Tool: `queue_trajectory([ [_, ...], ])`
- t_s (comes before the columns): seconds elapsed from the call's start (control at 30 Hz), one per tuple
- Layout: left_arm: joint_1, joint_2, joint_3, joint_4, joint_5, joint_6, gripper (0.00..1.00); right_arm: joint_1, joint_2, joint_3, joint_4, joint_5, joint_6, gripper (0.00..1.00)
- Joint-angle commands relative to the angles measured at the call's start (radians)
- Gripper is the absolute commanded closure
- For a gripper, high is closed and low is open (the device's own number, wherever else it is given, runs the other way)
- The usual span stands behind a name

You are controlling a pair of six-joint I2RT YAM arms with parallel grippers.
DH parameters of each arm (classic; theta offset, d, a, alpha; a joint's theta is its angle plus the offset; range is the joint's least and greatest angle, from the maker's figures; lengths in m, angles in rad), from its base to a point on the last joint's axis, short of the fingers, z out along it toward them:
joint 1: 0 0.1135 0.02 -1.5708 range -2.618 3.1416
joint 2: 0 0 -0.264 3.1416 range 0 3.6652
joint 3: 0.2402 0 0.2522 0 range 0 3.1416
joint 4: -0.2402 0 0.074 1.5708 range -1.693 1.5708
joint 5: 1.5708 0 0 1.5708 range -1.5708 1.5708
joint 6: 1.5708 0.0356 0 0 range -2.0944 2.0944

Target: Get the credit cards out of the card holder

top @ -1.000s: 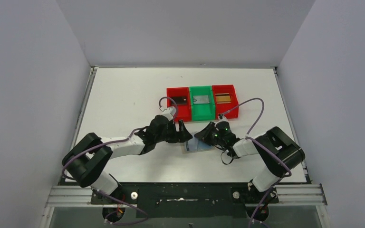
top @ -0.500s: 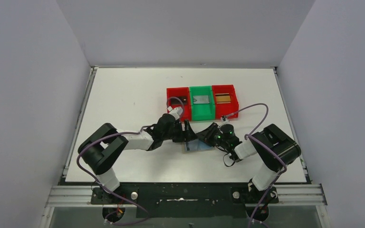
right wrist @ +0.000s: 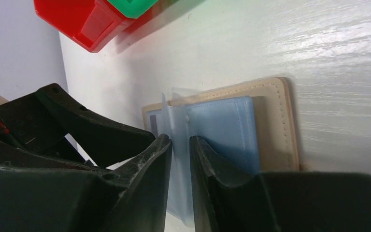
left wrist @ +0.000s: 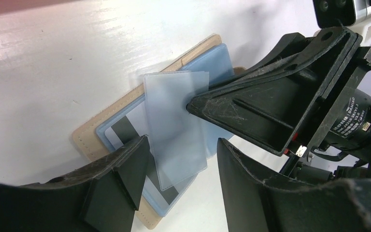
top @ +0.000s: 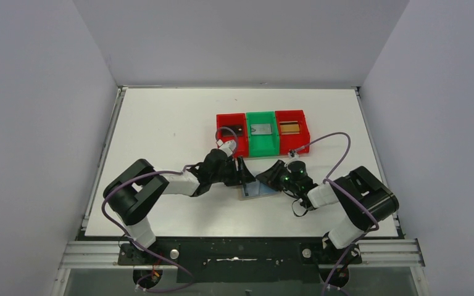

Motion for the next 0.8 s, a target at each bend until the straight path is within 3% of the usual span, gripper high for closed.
queue_trajectory([
  [0.0, -0.002, 0.011, -0.004, 0.029, 0.013, 0.003, 0.47, -0.010, -0.051, -0.003, -0.051, 0.039, -0.047, 0.79],
  [0.17, -0.001, 0.015, 0.018, 0.029, 0.040, 0.020, 0.48, -0.013, -0.061, -0.011, -0.036, 0.034, -0.038, 0.80],
  [0.53, 0.002, 0.050, 0.106, -0.073, 0.070, 0.077, 0.44, -0.045, 0.025, -0.069, 0.178, -0.015, 0.029, 0.77],
  [0.77, 0.002, 0.074, 0.112, -0.089, 0.095, 0.094, 0.48, -0.046, -0.012, -0.069, 0.114, 0.007, -0.006, 0.71],
])
